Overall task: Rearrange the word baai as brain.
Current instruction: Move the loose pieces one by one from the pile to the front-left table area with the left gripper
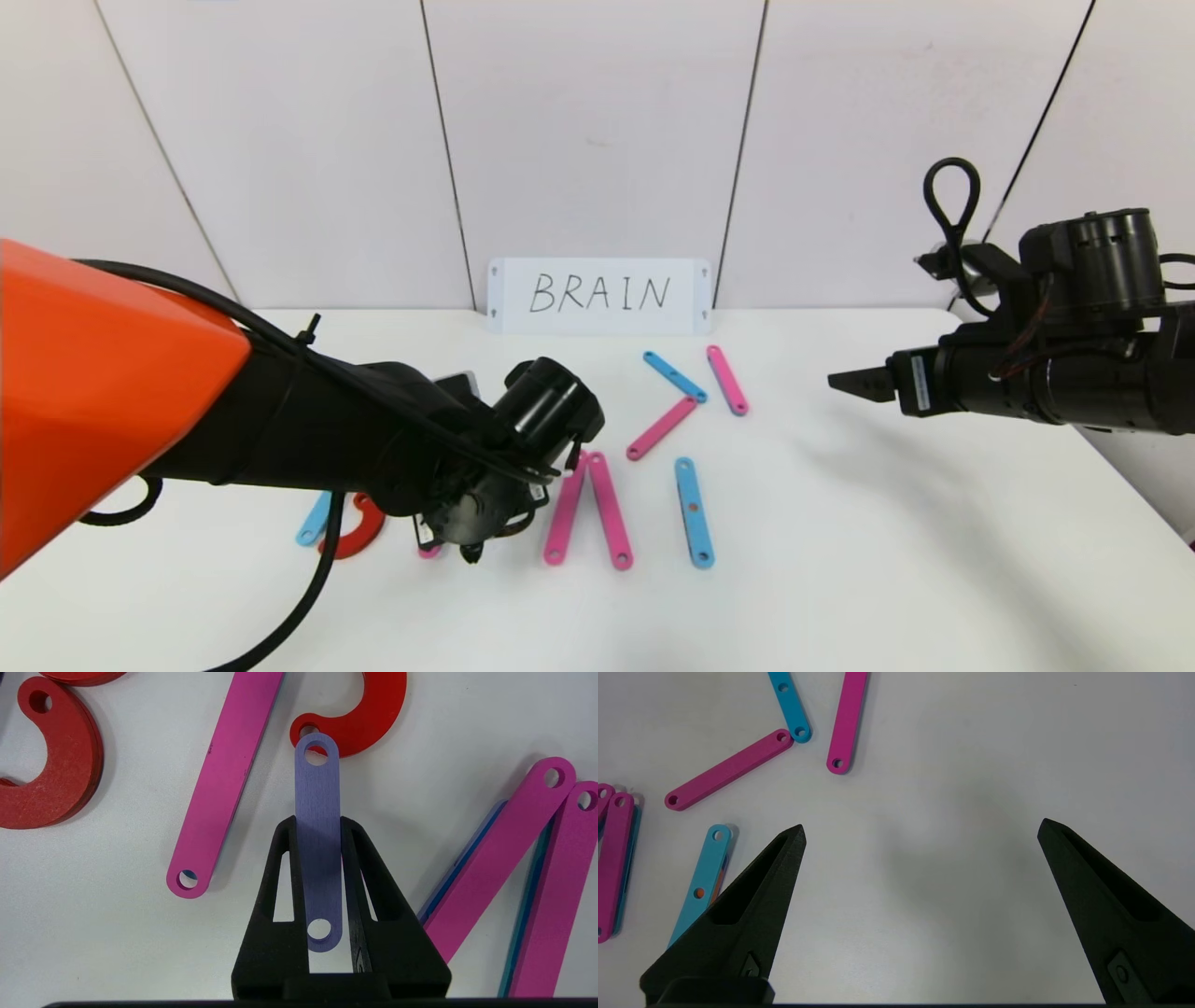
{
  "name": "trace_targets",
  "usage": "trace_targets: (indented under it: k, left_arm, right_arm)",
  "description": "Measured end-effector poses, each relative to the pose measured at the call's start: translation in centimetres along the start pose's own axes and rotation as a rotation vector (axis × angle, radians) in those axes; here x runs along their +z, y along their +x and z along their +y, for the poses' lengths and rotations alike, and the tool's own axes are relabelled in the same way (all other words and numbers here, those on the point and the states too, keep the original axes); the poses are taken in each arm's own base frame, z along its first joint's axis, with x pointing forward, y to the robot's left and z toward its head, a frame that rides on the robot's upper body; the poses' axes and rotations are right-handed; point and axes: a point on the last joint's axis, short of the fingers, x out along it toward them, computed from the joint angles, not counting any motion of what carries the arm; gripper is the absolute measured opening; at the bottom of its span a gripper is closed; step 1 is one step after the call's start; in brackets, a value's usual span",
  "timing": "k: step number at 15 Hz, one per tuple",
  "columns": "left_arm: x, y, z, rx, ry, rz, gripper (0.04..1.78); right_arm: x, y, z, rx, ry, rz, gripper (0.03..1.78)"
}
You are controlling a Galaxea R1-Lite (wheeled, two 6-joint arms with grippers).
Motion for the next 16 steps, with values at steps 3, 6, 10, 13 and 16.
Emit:
trace_targets:
  k: [3,6,10,13,16]
  left_arm:
    - [-0.3,0.5,-0.1,0.011,-0.012,0.009,0.28]
    - [-0.6,0.6,-0.2,0.016,-0.033,0.012,0.28]
    - [-0.8,0.7,0.0,0.036,-0.048,0.022,0.28]
    - [-1.1,0.8,0.1,0.056,-0.054,0.034,0.28]
    - [-1.2,0.6,0.0,0.056,-0.054,0.037,0.28]
  right_arm:
    - [0.0,0.0,0.0,0.0,0.0,0.0,1.74]
    - [0.0,0.1,0.0,0.0,0.0,0.002,1.74]
    - [0.0,0.1,0.0,0.0,0.0,0.002,1.74]
    - [0.0,0.1,0.0,0.0,0.0,0.001,1.74]
    - [0.0,0.1,0.0,0.0,0.0,0.002,1.74]
